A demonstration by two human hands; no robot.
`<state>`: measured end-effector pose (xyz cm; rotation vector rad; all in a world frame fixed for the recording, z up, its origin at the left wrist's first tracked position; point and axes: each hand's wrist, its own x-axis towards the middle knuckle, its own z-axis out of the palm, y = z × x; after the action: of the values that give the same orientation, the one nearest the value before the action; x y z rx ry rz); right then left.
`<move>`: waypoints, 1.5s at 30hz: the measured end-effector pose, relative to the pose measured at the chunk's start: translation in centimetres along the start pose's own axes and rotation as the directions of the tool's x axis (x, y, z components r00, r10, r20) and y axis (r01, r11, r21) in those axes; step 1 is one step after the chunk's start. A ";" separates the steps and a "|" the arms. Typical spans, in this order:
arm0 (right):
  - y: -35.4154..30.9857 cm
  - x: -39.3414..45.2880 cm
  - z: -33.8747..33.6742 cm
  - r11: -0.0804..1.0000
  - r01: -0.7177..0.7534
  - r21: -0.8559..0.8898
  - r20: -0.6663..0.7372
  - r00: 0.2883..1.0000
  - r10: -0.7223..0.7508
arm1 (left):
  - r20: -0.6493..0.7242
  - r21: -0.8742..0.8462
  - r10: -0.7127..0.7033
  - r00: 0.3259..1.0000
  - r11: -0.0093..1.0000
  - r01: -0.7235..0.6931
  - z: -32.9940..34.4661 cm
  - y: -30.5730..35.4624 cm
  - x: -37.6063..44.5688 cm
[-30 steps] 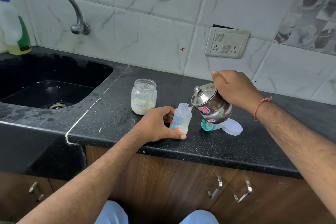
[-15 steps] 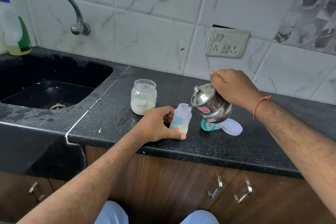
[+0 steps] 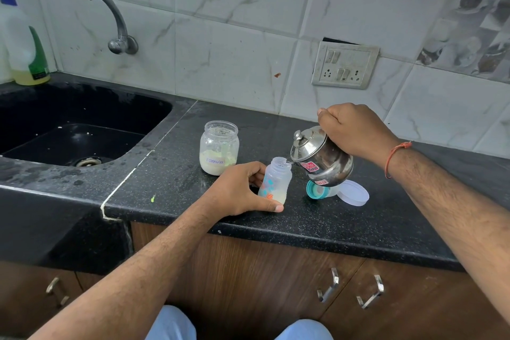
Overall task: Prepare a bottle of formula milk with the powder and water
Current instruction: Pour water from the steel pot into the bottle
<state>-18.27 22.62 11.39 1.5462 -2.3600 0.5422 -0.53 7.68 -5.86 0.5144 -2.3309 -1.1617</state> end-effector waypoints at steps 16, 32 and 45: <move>-0.3 0.4 -0.3 1.000 0.012 -0.028 0.035 0.999 -0.011 | 0.014 0.022 -0.018 1.000 1.000 0.018 -0.1 0.2 0.0; -0.4 0.9 -0.5 0.997 0.046 -0.054 0.044 0.998 -0.044 | 0.009 0.045 -0.011 1.000 0.999 0.011 -0.1 0.3 -0.1; -0.5 1.0 -0.7 0.997 0.051 -0.050 0.080 0.996 -0.047 | 0.012 0.066 0.004 1.000 0.998 -0.005 0.0 0.2 -0.1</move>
<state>-18.15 21.96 12.50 1.6259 -2.3664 0.4127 -0.46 7.83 -5.67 0.5265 -2.3861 -1.0919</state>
